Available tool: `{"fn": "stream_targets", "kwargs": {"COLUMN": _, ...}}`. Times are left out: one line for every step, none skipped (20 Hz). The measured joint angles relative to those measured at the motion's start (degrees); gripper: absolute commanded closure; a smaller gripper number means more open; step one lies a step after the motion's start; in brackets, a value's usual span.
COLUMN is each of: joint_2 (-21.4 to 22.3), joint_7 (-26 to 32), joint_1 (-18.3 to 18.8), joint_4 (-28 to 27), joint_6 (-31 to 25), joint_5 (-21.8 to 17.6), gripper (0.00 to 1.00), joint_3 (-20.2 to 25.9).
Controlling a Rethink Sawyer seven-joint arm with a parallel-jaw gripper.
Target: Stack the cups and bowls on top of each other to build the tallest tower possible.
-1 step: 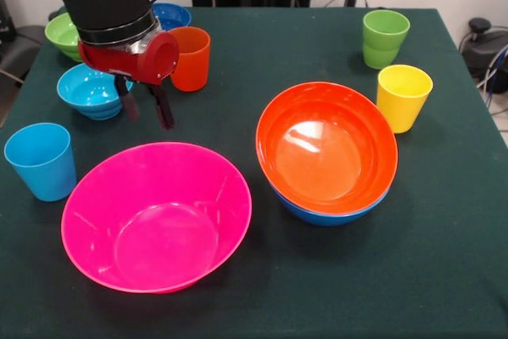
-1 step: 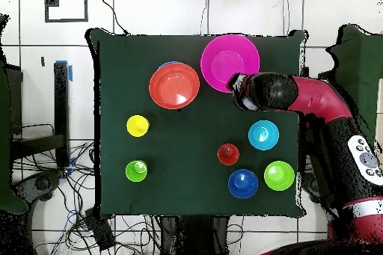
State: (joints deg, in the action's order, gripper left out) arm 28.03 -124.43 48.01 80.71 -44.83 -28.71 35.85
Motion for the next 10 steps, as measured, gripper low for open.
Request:
{"fn": "stream_targets", "kwargs": {"joint_2": -0.01, "joint_7": 0.0, "joint_1": -0.01, "joint_4": 0.0, "joint_6": 0.1, "joint_5": -0.03, "gripper": 0.0, "joint_3": 0.0}}
{"fn": "stream_targets", "kwargs": {"joint_2": -0.01, "joint_7": 0.0, "joint_1": -0.01, "joint_4": 0.0, "joint_6": 0.23, "joint_5": -0.05, "gripper": 0.0, "joint_3": 0.0}}
{"fn": "stream_targets", "kwargs": {"joint_2": -0.01, "joint_7": 0.0, "joint_1": -0.01, "joint_4": 0.0, "joint_6": 0.82, "joint_5": -0.15, "gripper": 0.0, "joint_3": -0.02}}
{"fn": "stream_targets", "kwargs": {"joint_2": -0.01, "joint_7": 0.0, "joint_1": -0.02, "joint_4": 0.0, "joint_6": 1.08, "joint_5": -0.17, "gripper": 0.0, "joint_3": -0.05}}
{"fn": "stream_targets", "kwargs": {"joint_2": -0.03, "joint_7": 0.0, "joint_1": -0.02, "joint_4": 0.0, "joint_6": 1.55, "joint_5": -0.19, "gripper": 0.0, "joint_3": -0.09}}
{"fn": "stream_targets", "kwargs": {"joint_2": -0.05, "joint_7": 0.0, "joint_1": -0.03, "joint_4": 0.0, "joint_6": 2.02, "joint_5": -0.21, "gripper": 0.0, "joint_3": -0.12}}
{"fn": "stream_targets", "kwargs": {"joint_2": -0.09, "joint_7": 0.0, "joint_1": -0.11, "joint_4": 0.0, "joint_6": 2.96, "joint_5": -0.27, "gripper": 0.0, "joint_3": -0.26}}
{"fn": "stream_targets", "kwargs": {"joint_2": -0.14, "joint_7": 0.0, "joint_1": -0.19, "joint_4": -0.01, "joint_6": 3.9, "joint_5": -0.34, "gripper": 0.0, "joint_3": -0.4}}
{"fn": "stream_targets", "kwargs": {"joint_2": -0.25, "joint_7": 0.0, "joint_1": -0.37, "joint_4": -0.03, "joint_6": 4.84, "joint_5": -0.48, "gripper": 0.0, "joint_3": -0.62}}
{"fn": "stream_targets", "kwargs": {"joint_2": -0.36, "joint_7": 0.0, "joint_1": -0.54, "joint_4": -0.06, "joint_6": 5.78, "joint_5": -0.62, "gripper": 0.0, "joint_3": -0.84}}
